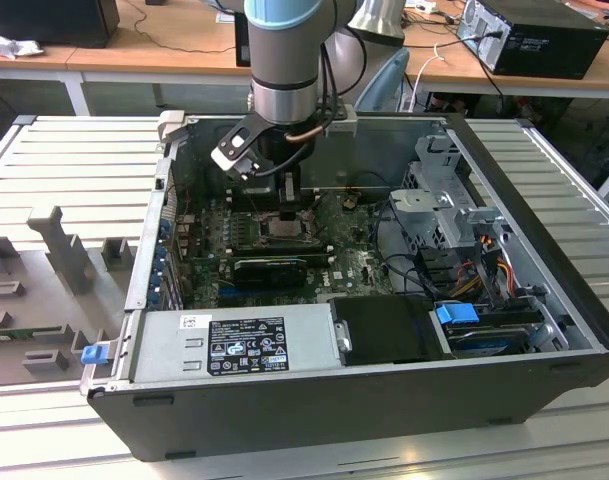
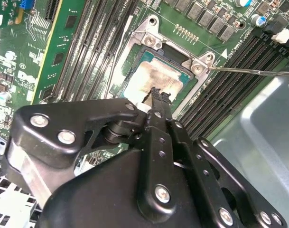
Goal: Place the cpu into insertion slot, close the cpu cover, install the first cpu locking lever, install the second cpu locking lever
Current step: 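Place the cpu into insertion slot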
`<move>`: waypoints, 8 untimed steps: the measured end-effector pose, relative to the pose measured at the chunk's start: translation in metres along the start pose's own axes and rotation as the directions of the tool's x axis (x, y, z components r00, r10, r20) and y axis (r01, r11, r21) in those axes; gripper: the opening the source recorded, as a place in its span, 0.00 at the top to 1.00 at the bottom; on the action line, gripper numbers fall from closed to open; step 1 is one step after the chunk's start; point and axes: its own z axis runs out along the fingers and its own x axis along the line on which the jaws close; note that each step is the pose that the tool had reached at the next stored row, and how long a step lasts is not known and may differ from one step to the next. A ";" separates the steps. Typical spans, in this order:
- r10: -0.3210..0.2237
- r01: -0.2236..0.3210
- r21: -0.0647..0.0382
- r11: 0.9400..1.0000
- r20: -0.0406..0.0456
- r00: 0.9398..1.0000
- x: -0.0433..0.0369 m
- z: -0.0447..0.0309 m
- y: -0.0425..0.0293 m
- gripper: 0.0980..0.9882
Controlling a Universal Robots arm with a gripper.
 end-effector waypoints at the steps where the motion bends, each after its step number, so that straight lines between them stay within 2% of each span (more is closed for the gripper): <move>1: 0.000 0.000 0.000 1.000 0.000 1.000 0.0000 -0.0008 0.0001 0.99; 8: 0.000 0.000 0.000 1.000 0.000 1.000 0.0001 -0.0056 0.0004 0.99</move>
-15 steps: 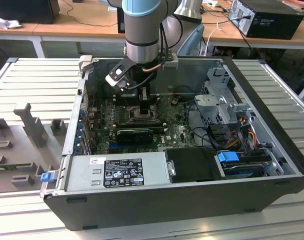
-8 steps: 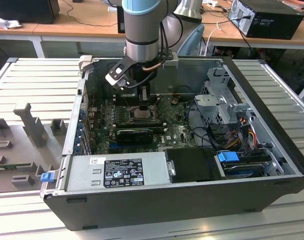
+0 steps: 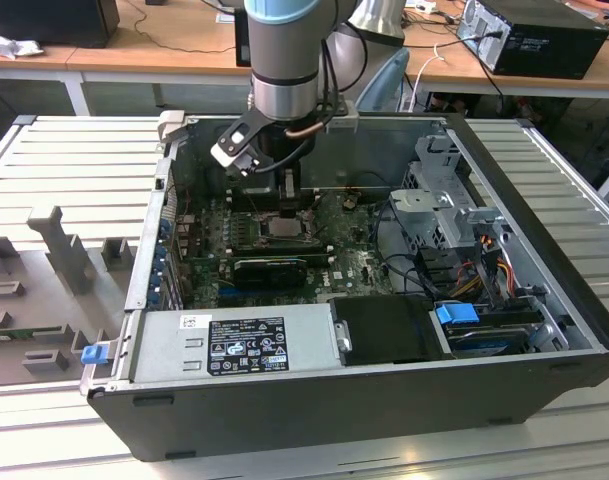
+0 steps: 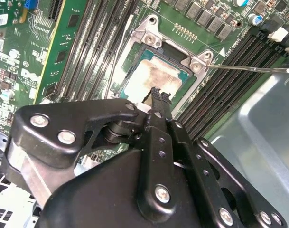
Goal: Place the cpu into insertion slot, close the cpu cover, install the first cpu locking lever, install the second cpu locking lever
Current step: 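Place the cpu into insertion slot, then close the cpu cover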
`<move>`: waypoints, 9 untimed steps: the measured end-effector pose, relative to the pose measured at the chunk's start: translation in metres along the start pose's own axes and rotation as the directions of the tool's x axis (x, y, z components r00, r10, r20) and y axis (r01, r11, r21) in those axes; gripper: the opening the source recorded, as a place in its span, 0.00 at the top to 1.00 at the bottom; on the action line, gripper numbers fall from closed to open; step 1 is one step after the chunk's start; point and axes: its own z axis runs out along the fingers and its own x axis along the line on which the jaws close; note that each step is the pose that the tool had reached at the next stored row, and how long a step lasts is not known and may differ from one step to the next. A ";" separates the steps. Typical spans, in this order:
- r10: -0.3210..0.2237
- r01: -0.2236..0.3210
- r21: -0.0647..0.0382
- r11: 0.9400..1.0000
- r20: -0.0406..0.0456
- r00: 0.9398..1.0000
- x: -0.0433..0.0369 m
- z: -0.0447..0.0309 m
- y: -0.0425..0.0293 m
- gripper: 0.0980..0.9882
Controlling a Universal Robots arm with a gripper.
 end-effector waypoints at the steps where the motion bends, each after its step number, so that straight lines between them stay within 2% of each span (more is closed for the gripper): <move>1: 0.000 0.000 0.000 1.000 0.000 1.000 0.0000 -0.0002 0.0000 0.99; 9: 0.000 0.000 0.000 1.000 0.000 1.000 -0.0005 -0.0035 0.0004 0.99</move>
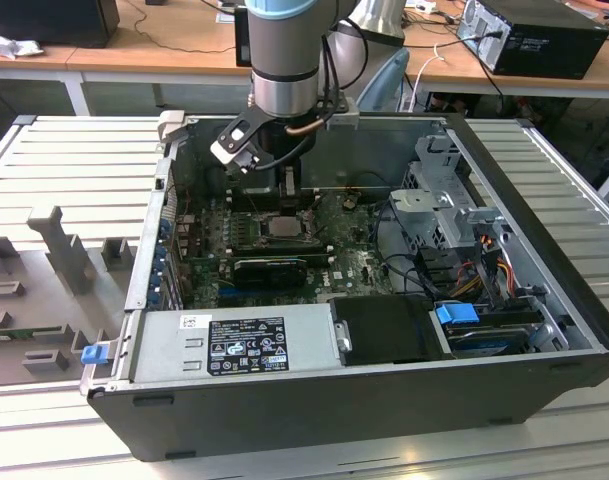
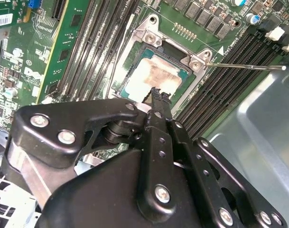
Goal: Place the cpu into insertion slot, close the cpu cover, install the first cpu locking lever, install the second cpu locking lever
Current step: 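Close the cpu cover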
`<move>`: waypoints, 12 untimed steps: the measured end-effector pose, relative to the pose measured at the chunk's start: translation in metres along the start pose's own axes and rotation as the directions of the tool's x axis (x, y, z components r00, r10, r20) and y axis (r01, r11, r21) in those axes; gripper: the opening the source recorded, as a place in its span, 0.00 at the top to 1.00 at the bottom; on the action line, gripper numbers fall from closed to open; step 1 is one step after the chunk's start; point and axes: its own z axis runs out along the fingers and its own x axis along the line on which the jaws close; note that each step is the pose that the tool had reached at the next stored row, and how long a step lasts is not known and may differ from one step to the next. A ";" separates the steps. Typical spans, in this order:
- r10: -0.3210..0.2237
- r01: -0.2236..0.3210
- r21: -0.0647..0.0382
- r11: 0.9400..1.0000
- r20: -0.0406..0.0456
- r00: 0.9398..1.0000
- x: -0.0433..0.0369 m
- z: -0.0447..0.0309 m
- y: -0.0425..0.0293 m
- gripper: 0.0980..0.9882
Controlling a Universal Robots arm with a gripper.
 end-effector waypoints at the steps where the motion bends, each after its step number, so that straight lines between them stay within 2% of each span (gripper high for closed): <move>1: 0.000 0.000 0.000 1.000 0.000 1.000 -0.0004 0.0000 0.0003 0.99; 5: 0.000 0.000 0.000 1.000 -0.001 1.000 -0.0013 0.0001 0.0018 0.99; 8: 0.000 0.000 0.005 1.000 -0.001 1.000 -0.0014 0.0004 0.0073 0.99; 10: 0.000 0.000 0.012 1.000 -0.002 1.000 -0.0013 -0.0021 0.0079 0.99; 12: 0.001 0.000 0.013 1.000 -0.004 1.000 -0.0013 -0.0061 0.0081 0.99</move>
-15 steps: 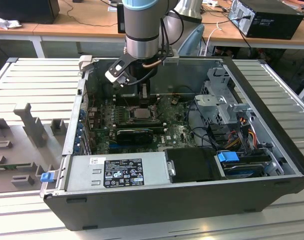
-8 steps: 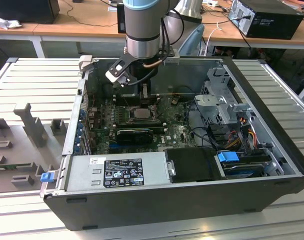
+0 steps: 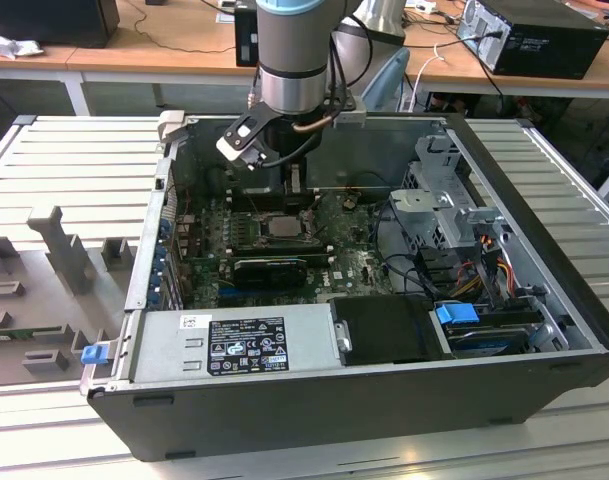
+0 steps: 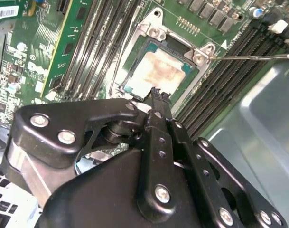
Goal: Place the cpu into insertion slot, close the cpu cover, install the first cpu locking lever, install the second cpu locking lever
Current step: 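Close the cpu cover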
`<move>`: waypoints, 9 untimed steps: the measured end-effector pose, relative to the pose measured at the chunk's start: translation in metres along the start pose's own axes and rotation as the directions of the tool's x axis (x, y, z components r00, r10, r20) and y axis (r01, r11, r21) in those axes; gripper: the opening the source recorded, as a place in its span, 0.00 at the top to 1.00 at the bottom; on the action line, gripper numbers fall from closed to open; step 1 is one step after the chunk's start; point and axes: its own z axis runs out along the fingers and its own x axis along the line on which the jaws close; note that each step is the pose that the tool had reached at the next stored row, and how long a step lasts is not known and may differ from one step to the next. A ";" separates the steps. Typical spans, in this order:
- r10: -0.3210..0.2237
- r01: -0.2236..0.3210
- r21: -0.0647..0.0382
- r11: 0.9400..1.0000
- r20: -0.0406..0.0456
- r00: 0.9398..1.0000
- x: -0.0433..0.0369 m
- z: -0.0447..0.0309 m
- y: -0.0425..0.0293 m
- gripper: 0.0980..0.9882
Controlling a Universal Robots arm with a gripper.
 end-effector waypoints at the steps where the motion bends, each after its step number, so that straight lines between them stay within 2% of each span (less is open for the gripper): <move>1: 0.000 0.000 0.001 1.000 0.000 1.000 0.0000 -0.0050 0.0002 0.99; 4: 0.000 0.000 0.002 1.000 0.000 1.000 0.0002 -0.0134 0.0007 0.99; 9: 0.000 0.000 0.004 1.000 0.000 1.000 0.0002 -0.0128 0.0042 0.99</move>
